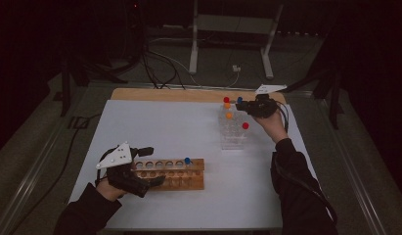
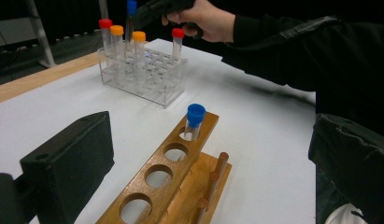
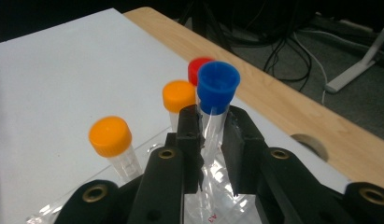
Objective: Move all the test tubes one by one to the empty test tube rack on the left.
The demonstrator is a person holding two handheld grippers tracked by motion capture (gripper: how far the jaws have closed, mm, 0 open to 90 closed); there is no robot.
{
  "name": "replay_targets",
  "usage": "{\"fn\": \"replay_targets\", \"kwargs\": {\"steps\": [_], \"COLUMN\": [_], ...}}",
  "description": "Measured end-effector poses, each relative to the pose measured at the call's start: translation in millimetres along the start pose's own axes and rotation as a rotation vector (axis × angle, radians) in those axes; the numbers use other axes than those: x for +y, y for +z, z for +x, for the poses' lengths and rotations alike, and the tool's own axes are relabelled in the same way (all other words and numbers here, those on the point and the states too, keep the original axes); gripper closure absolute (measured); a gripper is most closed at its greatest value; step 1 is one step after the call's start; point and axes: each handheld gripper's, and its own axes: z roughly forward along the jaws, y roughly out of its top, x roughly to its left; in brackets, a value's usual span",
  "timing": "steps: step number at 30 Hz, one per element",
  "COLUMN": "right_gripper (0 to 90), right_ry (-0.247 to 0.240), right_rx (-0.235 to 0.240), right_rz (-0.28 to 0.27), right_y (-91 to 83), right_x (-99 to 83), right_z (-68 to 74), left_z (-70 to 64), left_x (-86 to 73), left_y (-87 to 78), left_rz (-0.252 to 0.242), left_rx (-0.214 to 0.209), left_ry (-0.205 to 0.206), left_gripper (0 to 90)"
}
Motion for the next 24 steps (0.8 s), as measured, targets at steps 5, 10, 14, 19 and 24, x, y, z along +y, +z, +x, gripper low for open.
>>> {"fn": "replay_targets", "kwargs": {"steps": [5, 10, 14, 19, 24], "right_gripper": [77.0, 77.0, 77.0, 77.0, 77.0], "right_ry": [-0.018, -0.038, -0.059, -0.095, -0.114], "right_rx": [-0.023, -0.041, -0.044, -0.029, 0.004], "right_rz": [-0.011, -0.025, -0.03, -0.023, -0.021], "right_y": [-18.3, -40.7, -54.6, -65.5, -74.2], "right_x": [15.8, 34.5, 47.0, 59.2, 61.9], "right_z": [3.1, 8.6, 17.1, 34.6, 56.5], "left_z": [-0.4, -0.8, -2.6, -6.9, -10.2], "left_x": [1.0, 3.4, 6.7, 11.2, 15.5], "left_y": [0.9, 0.6, 0.5, 3.3, 8.7], "left_rz": [0.006, -0.004, 0.0, 0.011, 0.018], "left_rx": [-0.01, -0.028, -0.029, -0.039, -0.058], "left_ry": [0.001, -0.004, 0.0, 0.009, 0.02], "left_gripper": [1.1, 1.1, 1.1, 1.1, 1.1]}}
